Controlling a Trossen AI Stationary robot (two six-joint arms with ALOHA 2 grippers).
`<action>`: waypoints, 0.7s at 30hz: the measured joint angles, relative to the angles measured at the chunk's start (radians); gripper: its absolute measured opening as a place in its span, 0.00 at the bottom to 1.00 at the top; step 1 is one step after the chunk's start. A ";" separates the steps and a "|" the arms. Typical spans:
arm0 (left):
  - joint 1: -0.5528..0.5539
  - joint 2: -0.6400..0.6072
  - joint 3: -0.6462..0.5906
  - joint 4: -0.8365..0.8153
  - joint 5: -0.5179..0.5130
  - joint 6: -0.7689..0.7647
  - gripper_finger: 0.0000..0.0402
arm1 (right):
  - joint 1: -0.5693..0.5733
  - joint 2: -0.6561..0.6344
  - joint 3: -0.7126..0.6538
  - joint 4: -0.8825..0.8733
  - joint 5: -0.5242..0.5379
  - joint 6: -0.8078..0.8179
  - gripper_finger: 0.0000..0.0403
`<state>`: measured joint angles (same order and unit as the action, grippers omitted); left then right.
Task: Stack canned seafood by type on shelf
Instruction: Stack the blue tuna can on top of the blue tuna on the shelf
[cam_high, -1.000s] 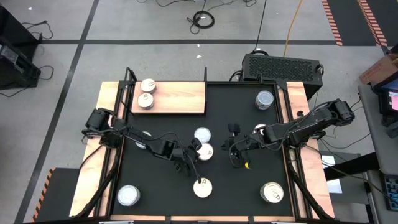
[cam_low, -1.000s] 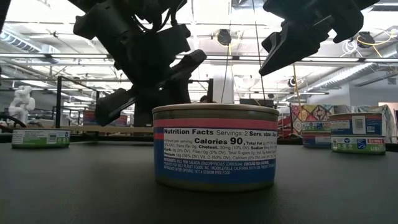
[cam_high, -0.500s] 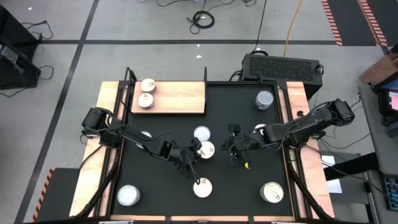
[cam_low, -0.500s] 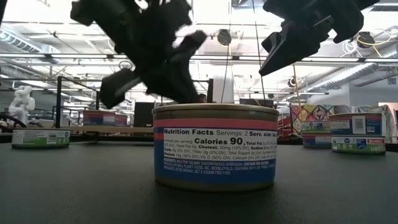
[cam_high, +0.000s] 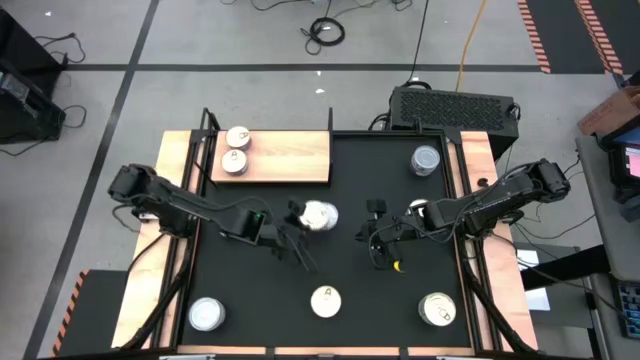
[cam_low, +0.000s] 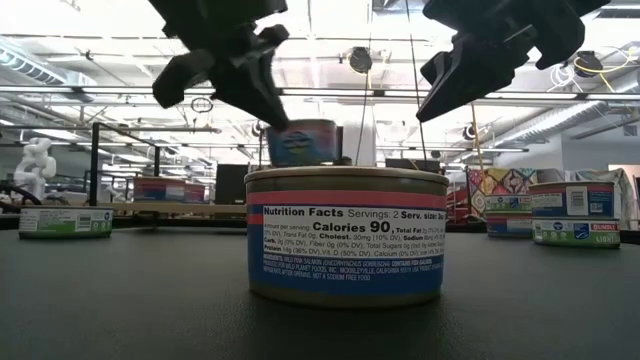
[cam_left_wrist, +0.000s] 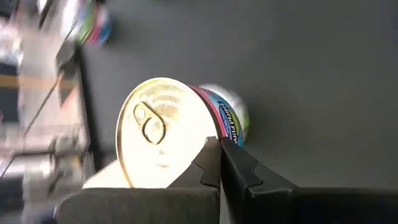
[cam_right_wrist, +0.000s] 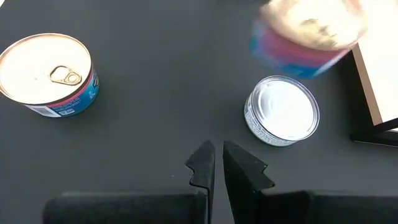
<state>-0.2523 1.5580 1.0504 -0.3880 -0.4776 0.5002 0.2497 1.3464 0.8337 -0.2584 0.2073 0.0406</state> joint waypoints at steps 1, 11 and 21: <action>0.010 -0.018 0.000 -0.029 -0.017 -0.024 0.00 | 0.000 0.000 0.000 0.000 0.000 0.000 0.07; 0.197 -0.196 0.000 -0.335 -0.089 -0.155 0.00 | 0.000 0.000 0.000 0.002 0.000 0.000 0.07; 0.526 -0.304 -0.032 -0.423 -0.080 -0.019 0.00 | 0.000 0.000 0.000 -0.001 0.000 0.000 0.07</action>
<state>0.2735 1.2535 1.0188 -0.8111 -0.5580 0.4808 0.2494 1.3468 0.8341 -0.2597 0.2070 0.0406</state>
